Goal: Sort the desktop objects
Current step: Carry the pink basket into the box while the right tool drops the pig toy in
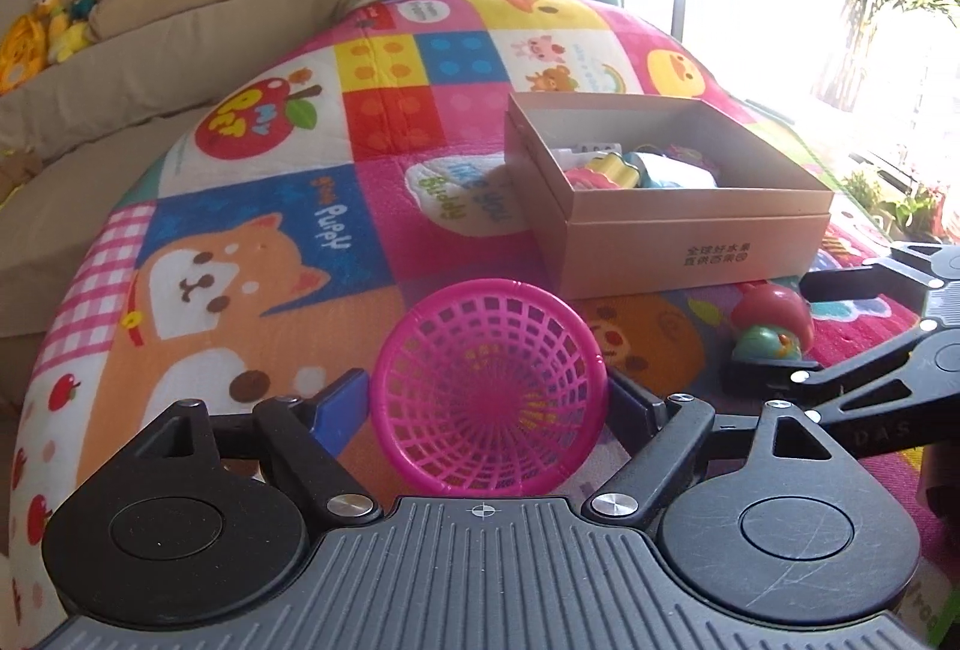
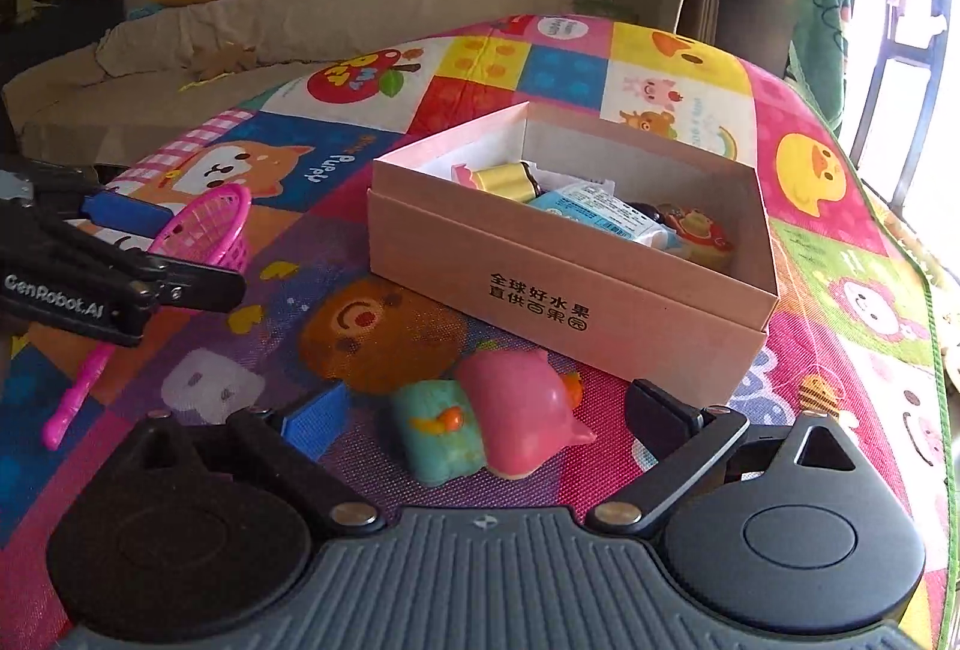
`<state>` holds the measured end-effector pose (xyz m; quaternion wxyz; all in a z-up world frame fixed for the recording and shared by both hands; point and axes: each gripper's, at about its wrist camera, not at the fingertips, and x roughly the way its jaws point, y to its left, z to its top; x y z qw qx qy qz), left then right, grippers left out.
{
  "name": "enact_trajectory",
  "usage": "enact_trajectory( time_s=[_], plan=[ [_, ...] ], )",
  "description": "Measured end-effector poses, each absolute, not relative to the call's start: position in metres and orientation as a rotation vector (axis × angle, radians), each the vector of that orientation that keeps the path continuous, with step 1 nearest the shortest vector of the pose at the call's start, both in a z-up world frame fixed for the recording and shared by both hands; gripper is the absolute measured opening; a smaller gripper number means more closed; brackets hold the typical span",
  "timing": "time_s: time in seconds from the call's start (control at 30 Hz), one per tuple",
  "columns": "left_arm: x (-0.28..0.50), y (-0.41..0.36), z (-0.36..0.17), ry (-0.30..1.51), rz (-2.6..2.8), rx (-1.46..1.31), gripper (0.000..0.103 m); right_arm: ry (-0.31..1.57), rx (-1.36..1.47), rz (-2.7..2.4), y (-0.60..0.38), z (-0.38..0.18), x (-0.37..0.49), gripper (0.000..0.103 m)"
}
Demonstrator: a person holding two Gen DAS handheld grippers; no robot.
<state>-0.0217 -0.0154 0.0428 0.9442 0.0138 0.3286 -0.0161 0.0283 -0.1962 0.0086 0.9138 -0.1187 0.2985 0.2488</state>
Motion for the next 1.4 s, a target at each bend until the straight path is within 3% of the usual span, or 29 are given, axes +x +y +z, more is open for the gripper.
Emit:
enact_trajectory(
  time_s=[0.07, 0.27, 0.43, 0.67, 1.03, 1.13, 1.2, 1.4],
  plan=[
    [-0.027, -0.015, 0.049, 0.658, -0.039, 0.025, 0.087, 0.667, -0.219, 0.509, -0.196, 0.007, 0.037, 0.072],
    [-0.037, -0.029, 0.084, 0.563, -0.085, 0.047, 0.087, 0.636, -0.207, 0.504, -0.212, 0.034, 0.021, 0.069],
    [-0.029, -0.061, 0.126, 0.452, -0.153, 0.095, 0.087, 0.441, -0.162, 0.478, -0.249, 0.104, -0.006, 0.069],
    [0.059, -0.107, 0.168, 0.422, -0.226, 0.161, 0.087, 0.321, -0.054, 0.405, -0.303, 0.171, -0.001, 0.069],
    [0.207, -0.151, 0.112, 0.662, -0.242, 0.124, 0.087, 0.452, -0.014, 0.397, -0.317, 0.107, 0.033, 0.069],
    [0.218, -0.155, 0.1, 0.693, -0.254, 0.122, 0.088, 0.48, 0.007, 0.403, -0.317, 0.093, 0.044, 0.069],
    [0.219, -0.155, 0.098, 0.686, -0.262, 0.13, 0.094, 0.494, 0.024, 0.418, -0.317, 0.085, 0.05, 0.069],
    [0.198, -0.131, 0.112, 0.634, -0.227, 0.116, 0.095, 0.526, 0.035, 0.428, -0.314, 0.069, 0.055, 0.069]
  ],
)
